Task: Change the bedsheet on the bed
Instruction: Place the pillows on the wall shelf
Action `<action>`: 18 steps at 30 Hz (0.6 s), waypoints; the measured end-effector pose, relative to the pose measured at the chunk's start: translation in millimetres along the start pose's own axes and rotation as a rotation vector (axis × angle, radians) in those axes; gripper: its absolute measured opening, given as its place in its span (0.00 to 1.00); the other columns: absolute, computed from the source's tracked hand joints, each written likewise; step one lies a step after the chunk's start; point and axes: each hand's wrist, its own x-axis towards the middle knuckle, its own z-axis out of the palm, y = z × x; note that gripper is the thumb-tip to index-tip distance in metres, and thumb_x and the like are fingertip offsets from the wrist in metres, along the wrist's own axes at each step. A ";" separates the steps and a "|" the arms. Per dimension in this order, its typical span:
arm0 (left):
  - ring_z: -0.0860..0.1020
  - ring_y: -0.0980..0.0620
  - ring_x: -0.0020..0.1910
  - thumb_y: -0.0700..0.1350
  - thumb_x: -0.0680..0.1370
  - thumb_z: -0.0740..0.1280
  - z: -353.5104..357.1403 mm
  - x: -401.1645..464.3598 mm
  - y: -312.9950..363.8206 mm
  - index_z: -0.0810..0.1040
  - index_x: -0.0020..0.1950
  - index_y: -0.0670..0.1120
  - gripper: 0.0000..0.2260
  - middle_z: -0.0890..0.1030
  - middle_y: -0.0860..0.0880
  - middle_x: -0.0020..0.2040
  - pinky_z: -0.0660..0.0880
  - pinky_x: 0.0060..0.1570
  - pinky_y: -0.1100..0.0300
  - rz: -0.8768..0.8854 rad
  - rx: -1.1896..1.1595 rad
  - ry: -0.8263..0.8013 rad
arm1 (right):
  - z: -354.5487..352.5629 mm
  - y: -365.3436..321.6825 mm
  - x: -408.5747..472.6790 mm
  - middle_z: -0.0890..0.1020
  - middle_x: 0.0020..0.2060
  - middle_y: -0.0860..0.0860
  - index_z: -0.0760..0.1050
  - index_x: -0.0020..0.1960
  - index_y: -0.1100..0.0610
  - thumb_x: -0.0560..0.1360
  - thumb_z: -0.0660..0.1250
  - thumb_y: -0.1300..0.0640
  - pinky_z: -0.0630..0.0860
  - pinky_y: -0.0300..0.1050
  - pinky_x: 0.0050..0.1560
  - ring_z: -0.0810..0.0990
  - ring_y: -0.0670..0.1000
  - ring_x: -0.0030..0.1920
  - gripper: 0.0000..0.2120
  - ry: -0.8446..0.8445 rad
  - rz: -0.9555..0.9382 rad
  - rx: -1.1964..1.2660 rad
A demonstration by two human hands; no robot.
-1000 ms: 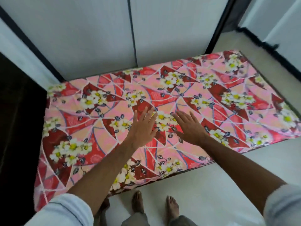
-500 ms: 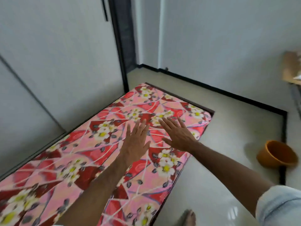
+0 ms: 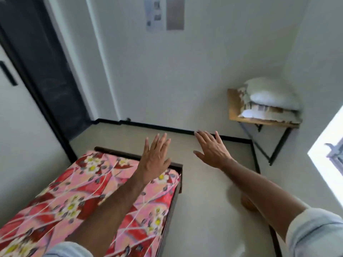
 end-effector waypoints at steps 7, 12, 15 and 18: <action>0.57 0.40 0.81 0.54 0.79 0.67 12.6 200.3 74.4 0.63 0.80 0.44 0.32 0.59 0.43 0.82 0.52 0.75 0.33 0.167 -0.059 0.079 | -29.3 181.1 43.9 0.57 0.80 0.53 0.52 0.81 0.54 0.78 0.58 0.35 0.48 0.64 0.78 0.56 0.55 0.79 0.40 0.070 0.173 -0.132; 0.56 0.38 0.80 0.54 0.81 0.65 36.4 346.0 126.7 0.61 0.81 0.44 0.31 0.58 0.43 0.82 0.52 0.76 0.34 0.227 -0.144 0.085 | -37.8 308.0 87.8 0.59 0.79 0.53 0.55 0.80 0.54 0.78 0.60 0.36 0.51 0.65 0.77 0.59 0.56 0.78 0.38 0.098 0.225 -0.219; 0.53 0.38 0.81 0.54 0.83 0.61 54.2 442.3 152.3 0.57 0.82 0.44 0.31 0.54 0.43 0.83 0.50 0.77 0.35 0.252 -0.187 0.099 | -40.2 381.0 120.5 0.59 0.79 0.53 0.55 0.80 0.55 0.79 0.59 0.37 0.51 0.65 0.77 0.59 0.56 0.78 0.37 0.077 0.250 -0.283; 0.51 0.39 0.82 0.55 0.84 0.59 65.6 540.9 181.4 0.54 0.82 0.46 0.30 0.52 0.44 0.83 0.49 0.78 0.36 0.252 -0.248 0.135 | -40.6 459.9 153.1 0.59 0.79 0.54 0.55 0.80 0.54 0.79 0.58 0.37 0.50 0.65 0.77 0.59 0.57 0.78 0.35 0.090 0.313 -0.312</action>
